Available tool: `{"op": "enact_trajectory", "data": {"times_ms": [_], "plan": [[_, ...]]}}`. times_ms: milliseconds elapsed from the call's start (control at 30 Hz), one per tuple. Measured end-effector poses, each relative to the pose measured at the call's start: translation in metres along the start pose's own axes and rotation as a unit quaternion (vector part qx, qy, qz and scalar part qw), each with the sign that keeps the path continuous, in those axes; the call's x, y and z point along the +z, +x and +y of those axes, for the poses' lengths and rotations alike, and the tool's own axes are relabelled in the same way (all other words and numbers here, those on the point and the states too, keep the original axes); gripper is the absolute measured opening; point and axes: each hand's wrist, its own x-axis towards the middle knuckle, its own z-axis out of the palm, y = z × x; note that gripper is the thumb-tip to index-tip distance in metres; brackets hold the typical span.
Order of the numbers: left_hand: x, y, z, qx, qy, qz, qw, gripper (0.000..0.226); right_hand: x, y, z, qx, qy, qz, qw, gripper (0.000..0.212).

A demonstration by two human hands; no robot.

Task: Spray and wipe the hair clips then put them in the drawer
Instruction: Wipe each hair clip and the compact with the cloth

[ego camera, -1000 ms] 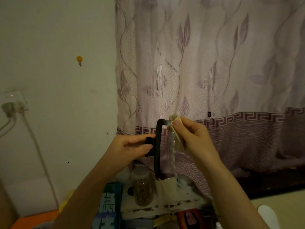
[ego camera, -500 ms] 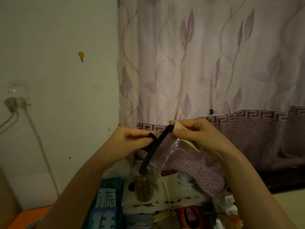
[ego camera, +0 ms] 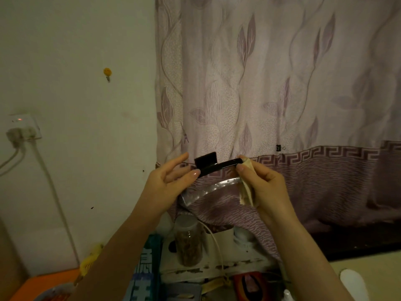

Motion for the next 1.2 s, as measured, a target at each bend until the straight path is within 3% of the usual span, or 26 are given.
{"op": "enact_trajectory", "data": {"times_ms": [133, 267, 467, 767, 967, 1200], "plan": [[0.007, -0.008, -0.007, -0.009, -0.064, 0.016, 0.998, 0.035, 0.006, -0.003, 0.009, 0.004, 0.071, 0.043, 0.997, 0.023], [0.009, -0.011, -0.007, -0.018, -0.095, 0.042, 0.994, 0.023, 0.01, -0.01, 0.016, 0.013, 0.104, 0.031, 0.994, 0.011], [0.008, -0.013, -0.01, -0.029, -0.106, 0.06, 0.992, 0.038, 0.006, -0.013, 0.021, 0.025, 0.082, 0.032, 0.996, 0.017], [0.001, -0.012, -0.013, -0.031, -0.112, 0.053, 0.992, 0.033, -0.006, -0.011, 0.022, 0.021, 0.031, 0.022, 0.999, 0.033], [-0.001, -0.012, -0.016, -0.038, -0.099, 0.054, 0.993, 0.027, -0.01, -0.005, 0.011, -0.069, -0.047, 0.014, 0.996, 0.029], [0.011, -0.012, -0.018, -0.054, -0.079, 0.035, 0.995, 0.021, 0.009, 0.006, -0.001, -0.199, -0.204, -0.097, 0.954, 0.017]]}}
